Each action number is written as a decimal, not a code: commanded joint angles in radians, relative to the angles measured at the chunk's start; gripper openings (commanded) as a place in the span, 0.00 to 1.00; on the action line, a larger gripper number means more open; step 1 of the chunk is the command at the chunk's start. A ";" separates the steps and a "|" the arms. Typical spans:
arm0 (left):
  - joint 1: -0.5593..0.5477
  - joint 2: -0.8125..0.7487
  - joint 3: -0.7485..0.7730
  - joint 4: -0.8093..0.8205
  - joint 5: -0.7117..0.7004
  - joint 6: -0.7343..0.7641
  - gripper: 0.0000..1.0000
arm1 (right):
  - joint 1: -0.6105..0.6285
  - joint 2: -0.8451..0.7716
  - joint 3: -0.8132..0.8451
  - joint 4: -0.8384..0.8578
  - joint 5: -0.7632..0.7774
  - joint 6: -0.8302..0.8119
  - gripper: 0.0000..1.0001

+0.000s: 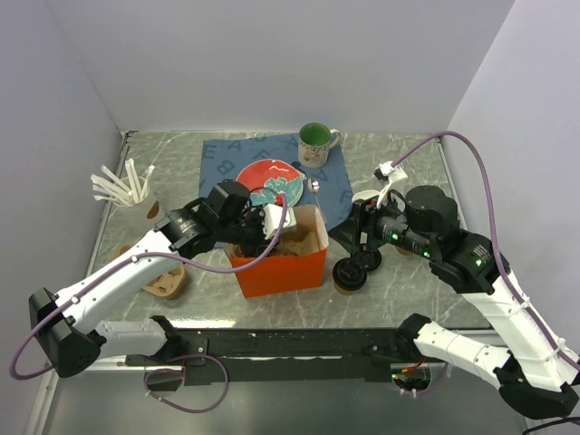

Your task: Pack the takeout coffee

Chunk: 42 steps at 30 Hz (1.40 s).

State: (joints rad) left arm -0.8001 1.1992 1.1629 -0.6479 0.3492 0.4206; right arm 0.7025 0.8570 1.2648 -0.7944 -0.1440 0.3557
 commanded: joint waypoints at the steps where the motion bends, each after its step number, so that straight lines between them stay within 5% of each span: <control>1: -0.004 -0.029 -0.008 0.039 -0.029 -0.011 0.53 | 0.005 0.010 0.047 0.003 0.020 0.014 0.71; 5: -0.005 -0.009 0.043 0.005 -0.047 -0.003 0.71 | 0.005 0.017 0.062 -0.006 0.032 0.011 0.71; 11: -0.005 -0.018 0.150 -0.045 -0.098 0.004 0.80 | 0.006 0.034 0.084 -0.005 0.031 0.022 0.71; 16: -0.005 -0.033 0.250 -0.075 -0.182 -0.052 0.99 | 0.005 0.059 0.097 -0.017 0.040 0.057 0.71; 24: -0.005 -0.136 0.239 -0.024 -0.278 -0.134 0.97 | 0.005 0.149 0.169 -0.094 0.066 0.129 0.72; 28: -0.005 -0.193 0.248 0.034 -0.511 -0.412 0.97 | 0.003 0.201 0.226 -0.150 0.109 0.187 0.72; 31: -0.005 -0.156 0.313 -0.074 -0.755 -0.604 0.97 | 0.006 0.220 0.260 -0.190 0.138 0.206 0.72; 37: -0.004 -0.179 0.236 -0.122 -0.825 -0.903 0.97 | 0.002 0.201 0.252 -0.193 0.196 0.204 0.72; 42: -0.005 -0.237 0.207 -0.196 -0.851 -1.207 0.83 | 0.005 0.217 0.266 -0.218 0.202 0.174 0.72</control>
State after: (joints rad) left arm -0.8028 1.0195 1.3750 -0.7723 -0.4263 -0.4458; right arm 0.7025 1.0775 1.4811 -0.9920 0.0177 0.5446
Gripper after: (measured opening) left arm 0.859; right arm 0.722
